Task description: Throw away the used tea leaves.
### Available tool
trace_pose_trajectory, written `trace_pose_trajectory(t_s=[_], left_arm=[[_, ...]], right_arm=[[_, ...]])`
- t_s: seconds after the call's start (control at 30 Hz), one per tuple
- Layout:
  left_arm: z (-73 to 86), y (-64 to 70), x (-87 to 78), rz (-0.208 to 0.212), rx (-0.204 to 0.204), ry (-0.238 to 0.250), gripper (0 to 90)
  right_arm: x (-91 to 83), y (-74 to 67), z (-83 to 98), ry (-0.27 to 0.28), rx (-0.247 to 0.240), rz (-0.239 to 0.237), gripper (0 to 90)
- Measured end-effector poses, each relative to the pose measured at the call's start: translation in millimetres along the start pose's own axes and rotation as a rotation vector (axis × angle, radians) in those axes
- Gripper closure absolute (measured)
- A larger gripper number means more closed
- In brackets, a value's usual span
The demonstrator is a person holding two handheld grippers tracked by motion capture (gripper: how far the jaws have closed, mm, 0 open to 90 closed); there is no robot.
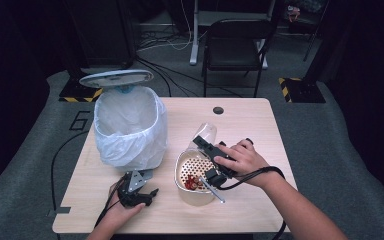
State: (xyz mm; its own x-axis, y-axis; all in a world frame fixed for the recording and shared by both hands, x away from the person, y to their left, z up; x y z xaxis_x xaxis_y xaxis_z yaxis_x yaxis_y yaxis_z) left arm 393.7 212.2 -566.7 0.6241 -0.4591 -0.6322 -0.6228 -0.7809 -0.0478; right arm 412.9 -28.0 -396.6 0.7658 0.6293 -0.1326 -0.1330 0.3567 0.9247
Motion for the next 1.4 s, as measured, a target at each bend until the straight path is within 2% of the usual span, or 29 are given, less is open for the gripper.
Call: trace_pose_trajectory(t_s=[0.1, 0.13, 0.17, 0.2, 0.23, 0.3, 0.37, 0.53, 0.67, 0.7, 0.73, 0.77, 0.8, 0.83, 0.87, 0.9, 0.93, 0.97, 1.0, 1.17, 1.4], left_arm=[[0.0, 0.0, 0.0, 0.0, -0.001, 0.0, 19.4], [0.0, 0.1, 0.0, 0.0, -0.001, 0.0, 19.4], [0.0, 0.1, 0.0, 0.0, -0.001, 0.0, 19.4], [0.0, 0.1, 0.1, 0.0, -0.002, 0.001, 19.4], [0.0, 0.1, 0.0, 0.0, -0.001, 0.0, 19.4], [0.0, 0.1, 0.0, 0.0, -0.001, 0.001, 19.4], [0.0, 0.1, 0.1, 0.0, -0.002, 0.001, 19.4], [0.0, 0.1, 0.0, 0.0, -0.001, 0.001, 19.4], [0.0, 0.1, 0.0, 0.0, -0.002, 0.0, 19.3], [0.0, 0.1, 0.0, 0.0, -0.002, 0.0, 19.3], [0.0, 0.1, 0.0, 0.0, -0.002, 0.001, 19.4], [0.0, 0.1, 0.0, 0.0, -0.001, 0.0, 19.4], [0.0, 0.1, 0.0, 0.0, -0.001, 0.0, 19.4], [0.0, 0.1, 0.1, 0.0, -0.001, 0.001, 19.4], [0.0, 0.1, 0.1, 0.0, -0.001, 0.001, 19.4], [0.0, 0.1, 0.1, 0.0, -0.001, 0.001, 19.3], [-0.1, 0.0, 0.3, -0.005, -0.002, 0.005, 19.4], [-0.1, 0.1, 0.4, -0.005, -0.002, 0.005, 19.4], [-0.1, 0.1, 0.4, -0.005, -0.002, 0.005, 19.4], [-0.1, 0.0, 0.3, -0.005, -0.002, 0.005, 19.3], [-0.1, 0.0, 0.4, -0.006, -0.002, 0.006, 19.4]], right_arm=[[1.1, 2.0, 4.3, 0.01, 0.093, -0.018, 48.5], [1.7, 3.2, 5.8, 0.012, 0.109, -0.016, 48.5], [2.3, 3.7, 7.6, 0.017, 0.149, -0.023, 48.4], [2.3, 3.7, 7.6, 0.017, 0.149, -0.023, 48.4], [3.6, 5.2, 11.2, 0.034, 0.24, -0.037, 48.4], [4.9, 5.7, 15.3, 0.047, 0.34, -0.062, 48.3], [5.9, 7.0, 19.5, 0.065, 0.418, -0.091, 48.3], [8.6, 10.3, 28.3, 0.093, 0.588, -0.12, 48.3], [12.1, 10.9, 33.6, 0.111, 0.707, -0.148, 48.3], [12.1, 10.9, 33.6, 0.111, 0.707, -0.148, 48.3], [14.1, 9.6, 33.9, 0.138, 0.771, -0.193, 48.4], [15.1, 9.0, 34.2, 0.146, 0.802, -0.208, 48.4], [16.4, 8.6, 34.6, 0.155, 0.826, -0.224, 48.5], [16.4, 8.6, 34.6, 0.155, 0.826, -0.224, 48.5], [18.9, 8.7, 35.2, 0.17, 0.883, -0.251, 48.6], [18.9, 8.7, 35.2, 0.17, 0.883, -0.251, 48.6], [20.8, 12.1, 35.7, 0.19, 0.94, -0.264, 48.7], [21.3, 14.7, 35.9, 0.206, 0.968, -0.269, 48.7], [21.3, 14.7, 35.9, 0.206, 0.968, -0.269, 48.7], [23.3, 34.0, 36.9, 0.284, 1.136, -0.331, 48.7], [33.0, 53.8, 46.7, 0.293, 1.371, -0.401, 48.9]])
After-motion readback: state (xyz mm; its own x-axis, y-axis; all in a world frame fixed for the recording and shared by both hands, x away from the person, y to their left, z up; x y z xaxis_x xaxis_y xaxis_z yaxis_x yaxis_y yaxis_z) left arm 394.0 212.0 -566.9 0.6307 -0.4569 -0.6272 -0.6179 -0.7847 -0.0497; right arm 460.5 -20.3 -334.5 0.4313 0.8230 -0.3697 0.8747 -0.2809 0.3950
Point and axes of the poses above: each handheld gripper's, and its own axes: x roughly forward along the jaws, z roughly out of its underside, y roughly to its right, the point moved 6 cm from there along x, roughly forward along the jaws, and after that the axes turned 8 degrees about -x, right-handed, at the moved point
